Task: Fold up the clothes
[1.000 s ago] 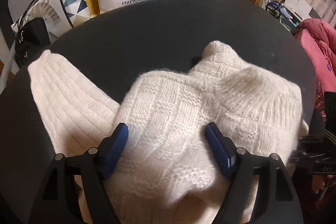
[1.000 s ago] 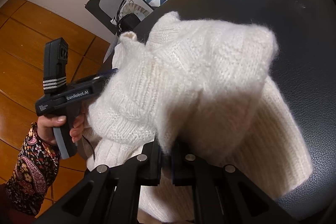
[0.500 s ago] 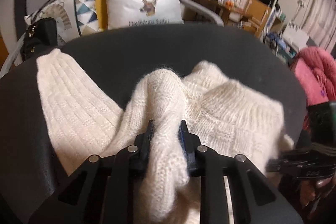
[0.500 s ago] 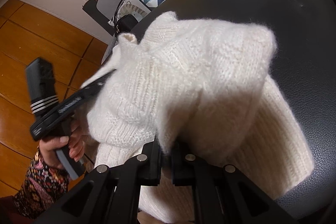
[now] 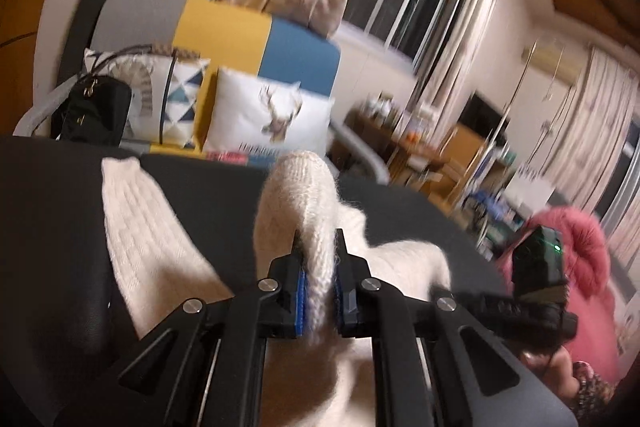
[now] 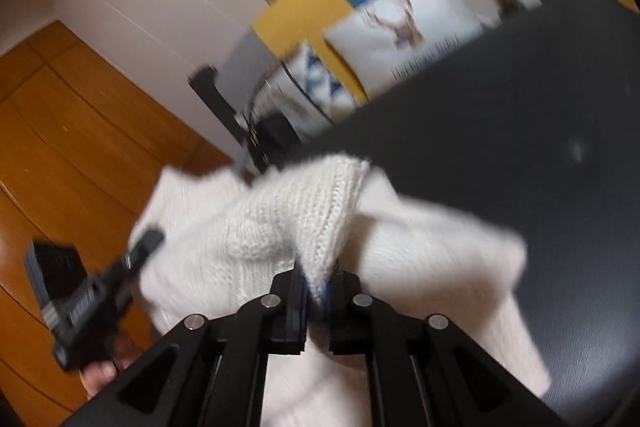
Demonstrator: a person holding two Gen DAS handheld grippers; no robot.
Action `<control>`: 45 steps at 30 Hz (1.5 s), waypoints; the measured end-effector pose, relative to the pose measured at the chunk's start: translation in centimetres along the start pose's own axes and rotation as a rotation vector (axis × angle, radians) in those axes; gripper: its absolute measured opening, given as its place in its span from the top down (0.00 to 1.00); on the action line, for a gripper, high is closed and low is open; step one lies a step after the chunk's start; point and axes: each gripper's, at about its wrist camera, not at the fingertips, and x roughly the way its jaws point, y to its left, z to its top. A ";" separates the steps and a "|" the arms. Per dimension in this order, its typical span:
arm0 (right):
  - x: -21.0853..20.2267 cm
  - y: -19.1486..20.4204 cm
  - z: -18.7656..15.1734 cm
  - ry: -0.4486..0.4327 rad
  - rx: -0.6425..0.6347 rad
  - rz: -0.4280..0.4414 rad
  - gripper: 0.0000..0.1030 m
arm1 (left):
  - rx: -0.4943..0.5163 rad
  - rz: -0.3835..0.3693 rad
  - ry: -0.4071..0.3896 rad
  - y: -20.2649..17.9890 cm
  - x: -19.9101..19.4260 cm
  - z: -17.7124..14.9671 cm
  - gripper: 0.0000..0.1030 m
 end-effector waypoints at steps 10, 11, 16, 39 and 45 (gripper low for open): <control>-1.7 11.8 9.4 -0.185 -0.154 0.153 0.95 | -0.057 -0.111 -0.257 -1.4 -6.7 6.0 0.90; -2.0 12.9 10.0 -0.204 -0.166 0.167 0.95 | -0.050 -0.119 -0.281 -1.7 -7.3 6.7 0.90; -3.7 17.3 12.7 -0.279 -0.215 0.241 0.95 | 0.021 -0.141 -0.385 -4.1 -10.2 9.6 0.90; -12.7 31.5 13.7 -0.310 -0.401 0.723 0.95 | 0.281 -0.417 -0.597 -16.6 -20.9 15.9 0.90; -13.4 32.0 12.5 -0.271 -0.388 0.803 0.95 | 0.348 -0.392 -0.657 -17.9 -22.5 14.8 0.89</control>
